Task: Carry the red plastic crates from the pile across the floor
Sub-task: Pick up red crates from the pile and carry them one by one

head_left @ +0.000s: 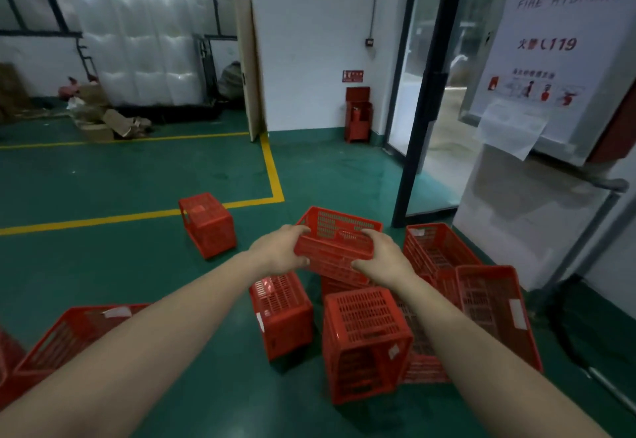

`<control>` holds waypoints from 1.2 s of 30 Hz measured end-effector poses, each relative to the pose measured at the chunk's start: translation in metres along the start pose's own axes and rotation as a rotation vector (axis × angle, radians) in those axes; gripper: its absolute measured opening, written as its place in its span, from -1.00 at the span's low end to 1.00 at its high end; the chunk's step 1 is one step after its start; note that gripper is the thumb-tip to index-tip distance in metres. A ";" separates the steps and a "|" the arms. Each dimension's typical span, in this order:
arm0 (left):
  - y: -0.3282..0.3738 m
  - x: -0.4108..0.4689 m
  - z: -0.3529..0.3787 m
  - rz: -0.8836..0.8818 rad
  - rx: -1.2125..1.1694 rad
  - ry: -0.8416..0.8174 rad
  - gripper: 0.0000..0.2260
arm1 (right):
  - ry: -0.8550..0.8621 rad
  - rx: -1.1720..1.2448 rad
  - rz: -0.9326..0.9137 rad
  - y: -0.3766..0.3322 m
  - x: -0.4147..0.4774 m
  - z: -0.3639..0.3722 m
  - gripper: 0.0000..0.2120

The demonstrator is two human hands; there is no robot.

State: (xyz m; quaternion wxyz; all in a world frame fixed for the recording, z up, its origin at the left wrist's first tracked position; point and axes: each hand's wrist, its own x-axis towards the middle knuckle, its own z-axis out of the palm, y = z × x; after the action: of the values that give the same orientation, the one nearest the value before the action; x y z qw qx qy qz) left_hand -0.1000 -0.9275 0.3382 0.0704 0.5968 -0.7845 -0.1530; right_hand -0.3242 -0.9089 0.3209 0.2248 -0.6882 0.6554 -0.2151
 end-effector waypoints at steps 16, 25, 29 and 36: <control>-0.137 0.377 0.046 0.117 0.041 -0.189 -0.35 | -0.089 -0.084 0.172 0.082 0.373 0.109 -0.19; -0.200 0.614 0.164 0.191 0.072 -0.416 -0.34 | -0.281 -0.093 0.301 0.199 0.558 0.206 -0.27; -0.231 0.666 0.235 0.186 0.086 -0.520 -0.34 | -0.345 -0.077 0.338 0.252 0.595 0.260 -0.39; -0.278 0.709 0.345 0.222 0.187 -0.626 -0.39 | -0.504 -0.172 0.318 0.324 0.634 0.347 -0.35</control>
State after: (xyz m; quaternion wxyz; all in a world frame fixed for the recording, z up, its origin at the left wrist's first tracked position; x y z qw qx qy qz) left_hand -0.1437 -1.6200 -0.1280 -0.2124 0.4360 -0.8388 -0.2474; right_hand -0.3498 -1.5456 -0.1494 0.3522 -0.6251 0.6943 0.0566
